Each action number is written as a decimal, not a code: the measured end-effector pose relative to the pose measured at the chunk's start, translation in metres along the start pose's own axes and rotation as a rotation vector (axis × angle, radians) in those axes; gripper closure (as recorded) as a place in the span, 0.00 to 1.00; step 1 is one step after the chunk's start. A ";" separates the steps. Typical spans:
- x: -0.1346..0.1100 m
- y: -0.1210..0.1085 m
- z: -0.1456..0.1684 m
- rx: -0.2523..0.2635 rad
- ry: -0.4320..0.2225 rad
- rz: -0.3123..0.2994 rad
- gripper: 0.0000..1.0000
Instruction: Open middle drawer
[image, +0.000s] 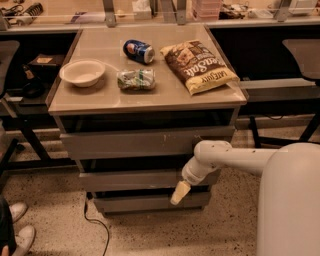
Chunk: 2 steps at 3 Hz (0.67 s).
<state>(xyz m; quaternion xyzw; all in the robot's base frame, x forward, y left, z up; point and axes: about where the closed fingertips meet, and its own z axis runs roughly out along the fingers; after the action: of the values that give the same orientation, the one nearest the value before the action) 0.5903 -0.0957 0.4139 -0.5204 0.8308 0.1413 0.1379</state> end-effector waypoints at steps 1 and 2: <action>0.015 0.013 -0.005 -0.029 0.024 0.028 0.00; 0.015 0.013 -0.006 -0.029 0.024 0.028 0.00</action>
Offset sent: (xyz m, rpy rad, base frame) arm -0.1336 -0.0735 0.0245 -0.0517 0.2138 -0.1573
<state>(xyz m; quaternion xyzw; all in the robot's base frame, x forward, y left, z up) 0.5714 -0.1045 0.4148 -0.5123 0.8375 0.1488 0.1185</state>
